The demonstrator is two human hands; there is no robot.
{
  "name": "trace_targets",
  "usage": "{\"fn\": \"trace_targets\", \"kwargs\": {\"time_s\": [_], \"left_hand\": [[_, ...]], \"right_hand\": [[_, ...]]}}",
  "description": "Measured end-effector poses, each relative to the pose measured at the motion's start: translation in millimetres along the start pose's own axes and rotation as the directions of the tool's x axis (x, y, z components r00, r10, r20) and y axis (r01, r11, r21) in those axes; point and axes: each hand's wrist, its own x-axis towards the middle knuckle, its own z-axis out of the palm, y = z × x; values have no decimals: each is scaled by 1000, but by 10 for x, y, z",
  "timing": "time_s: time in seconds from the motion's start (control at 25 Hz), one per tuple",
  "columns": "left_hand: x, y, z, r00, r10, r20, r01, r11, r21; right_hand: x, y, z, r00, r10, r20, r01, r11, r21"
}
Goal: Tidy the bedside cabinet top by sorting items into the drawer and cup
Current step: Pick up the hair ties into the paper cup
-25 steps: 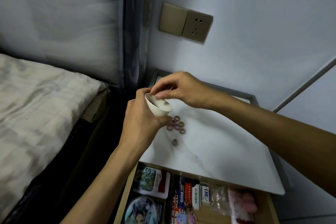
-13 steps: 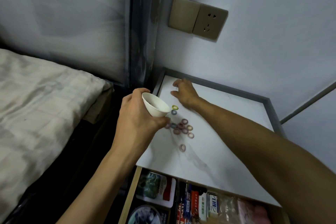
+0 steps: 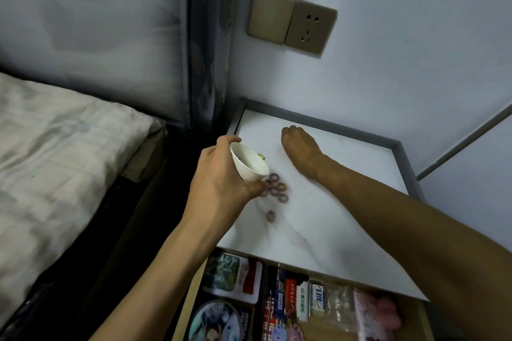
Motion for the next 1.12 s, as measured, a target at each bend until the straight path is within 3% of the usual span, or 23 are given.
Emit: {"fn": "trace_targets", "kwargs": {"time_s": [0.12,0.36,0.48,0.64,0.72,0.8,0.92,1.0,1.12], "left_hand": [[-54,38,36,999,13,32,-13,1000,-4],[-123,149,114,997,27,74,-27,1000,5],[-132,150,164,994,28,107,-28,1000,-5],[-291,194,318,980,57,189,-61,998,15],[-400,230,377,974,78,213,-87,996,30],[-478,257,416,967,91,237,-101,994,33],[-597,328,485,958,112,264,-125,992,31],[-671,374,516,954,134,267,-145,989,21],[-764,411,532,951,151,270,-159,987,10]], "right_hand": [[-148,153,-54,994,-27,107,37,994,-98],[-480,332,-121,965,14,264,-19,1000,15],[-817,421,-132,975,42,218,-98,963,252],[-1508,553,-292,976,19,215,-162,720,675],[-1886,597,-481,972,-58,227,-131,666,734],[-2266,615,-645,925,-212,317,-101,665,740],[-2865,495,-673,762,-423,491,16,769,639],[-3230,321,-535,671,-486,560,66,791,608],[-3592,143,-348,677,-466,570,60,806,588]]}}
